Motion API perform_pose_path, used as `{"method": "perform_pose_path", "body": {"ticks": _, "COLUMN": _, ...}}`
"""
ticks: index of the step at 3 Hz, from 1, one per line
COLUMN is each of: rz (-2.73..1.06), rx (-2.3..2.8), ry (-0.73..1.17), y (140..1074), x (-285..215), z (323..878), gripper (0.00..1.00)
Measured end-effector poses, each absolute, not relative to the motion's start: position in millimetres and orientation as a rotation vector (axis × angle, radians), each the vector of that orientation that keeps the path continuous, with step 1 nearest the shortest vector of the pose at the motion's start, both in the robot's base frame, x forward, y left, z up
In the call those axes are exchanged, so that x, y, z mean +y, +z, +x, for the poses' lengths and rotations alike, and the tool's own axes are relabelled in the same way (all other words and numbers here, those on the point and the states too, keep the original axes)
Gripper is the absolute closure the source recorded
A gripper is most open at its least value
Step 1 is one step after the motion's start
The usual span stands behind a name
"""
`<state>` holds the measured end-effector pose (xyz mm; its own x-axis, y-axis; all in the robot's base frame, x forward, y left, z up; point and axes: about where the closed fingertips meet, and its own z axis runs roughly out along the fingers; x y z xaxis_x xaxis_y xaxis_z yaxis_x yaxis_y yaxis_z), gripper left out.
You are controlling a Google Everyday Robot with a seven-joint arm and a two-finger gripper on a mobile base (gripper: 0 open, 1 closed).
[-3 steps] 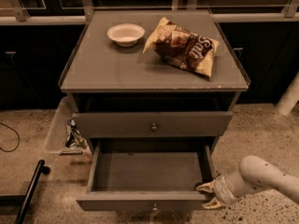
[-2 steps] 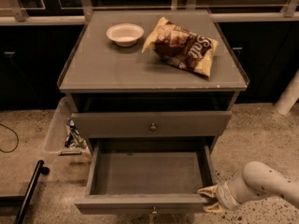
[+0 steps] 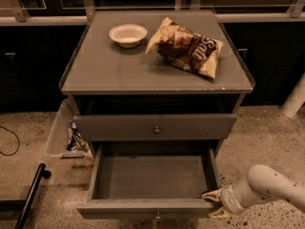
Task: Open middle drawer
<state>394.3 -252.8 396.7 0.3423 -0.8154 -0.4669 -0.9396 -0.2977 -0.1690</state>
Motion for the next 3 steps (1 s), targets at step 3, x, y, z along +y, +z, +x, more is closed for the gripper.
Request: {"method": "perform_pose_path", "body": {"ticks": 3, "rz": -2.211, "rx": 1.517, "ry": 0.397, "y": 400.2, "x": -253.0, "z": 378.9, "gripper": 0.0}}
